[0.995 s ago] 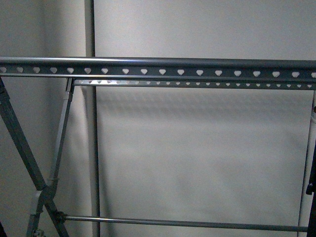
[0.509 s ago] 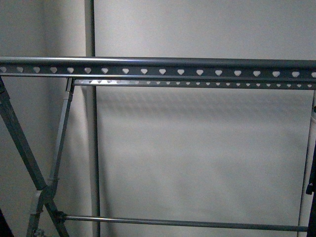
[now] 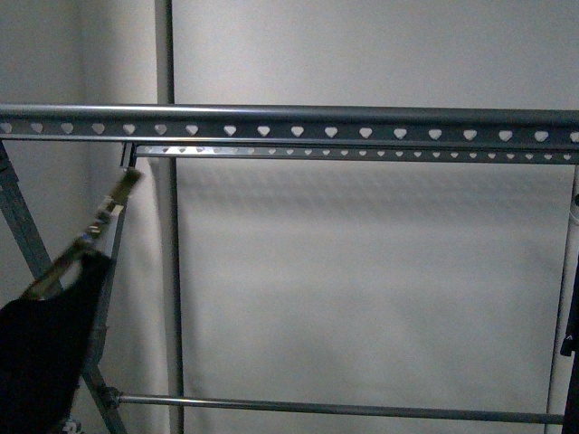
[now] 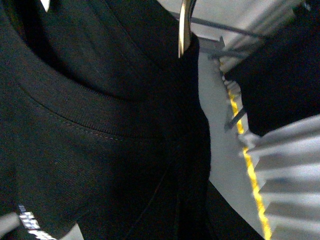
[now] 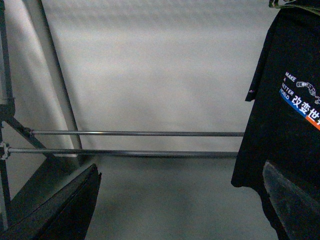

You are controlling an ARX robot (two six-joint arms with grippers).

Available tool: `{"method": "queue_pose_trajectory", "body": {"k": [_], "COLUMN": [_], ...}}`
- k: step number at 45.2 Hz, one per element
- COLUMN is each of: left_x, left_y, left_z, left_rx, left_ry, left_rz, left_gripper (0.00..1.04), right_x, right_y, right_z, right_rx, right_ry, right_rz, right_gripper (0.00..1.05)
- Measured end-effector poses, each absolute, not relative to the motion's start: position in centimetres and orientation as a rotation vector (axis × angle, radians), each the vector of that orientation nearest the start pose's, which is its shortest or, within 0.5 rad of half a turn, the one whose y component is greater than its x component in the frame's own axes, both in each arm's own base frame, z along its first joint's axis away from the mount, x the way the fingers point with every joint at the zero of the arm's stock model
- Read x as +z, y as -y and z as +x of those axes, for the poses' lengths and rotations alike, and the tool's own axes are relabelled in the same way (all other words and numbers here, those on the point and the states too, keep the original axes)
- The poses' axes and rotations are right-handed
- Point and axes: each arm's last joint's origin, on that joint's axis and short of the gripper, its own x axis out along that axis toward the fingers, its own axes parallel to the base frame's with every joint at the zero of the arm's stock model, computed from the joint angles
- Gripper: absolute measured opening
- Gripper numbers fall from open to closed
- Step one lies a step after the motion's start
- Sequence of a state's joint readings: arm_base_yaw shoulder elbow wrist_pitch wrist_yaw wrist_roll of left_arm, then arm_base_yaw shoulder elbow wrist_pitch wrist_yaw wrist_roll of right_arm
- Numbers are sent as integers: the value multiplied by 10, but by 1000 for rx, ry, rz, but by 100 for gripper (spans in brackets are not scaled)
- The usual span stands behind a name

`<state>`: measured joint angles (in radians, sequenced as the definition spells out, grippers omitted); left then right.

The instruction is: Hang clothes on hanger

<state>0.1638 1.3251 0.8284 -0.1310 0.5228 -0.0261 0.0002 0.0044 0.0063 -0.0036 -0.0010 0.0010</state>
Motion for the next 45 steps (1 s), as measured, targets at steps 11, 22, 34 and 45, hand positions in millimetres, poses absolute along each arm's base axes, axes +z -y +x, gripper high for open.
{"method": "queue_pose_trajectory", "body": {"k": [11,22,34,45], "left_x": [286,306,320,318], "left_y": [-21,12,49,51], "left_z": [304,308,311,311], "left_rx": [-678,-1019,-1073,-1069], "left_ry": [-298,-40,324,357], "left_rz": [417,855,1098,1133], "left_gripper": [4,4,4,4], "right_x": [165,165,165,165], "right_y": [0,0,0,0], "right_z": [98,98,98,98], "right_rx": [1,1,2,1], "right_ry": [-2,-2,-2,-2], "right_rz": [1,1,1,1], "right_gripper": [97,97,97,97]}}
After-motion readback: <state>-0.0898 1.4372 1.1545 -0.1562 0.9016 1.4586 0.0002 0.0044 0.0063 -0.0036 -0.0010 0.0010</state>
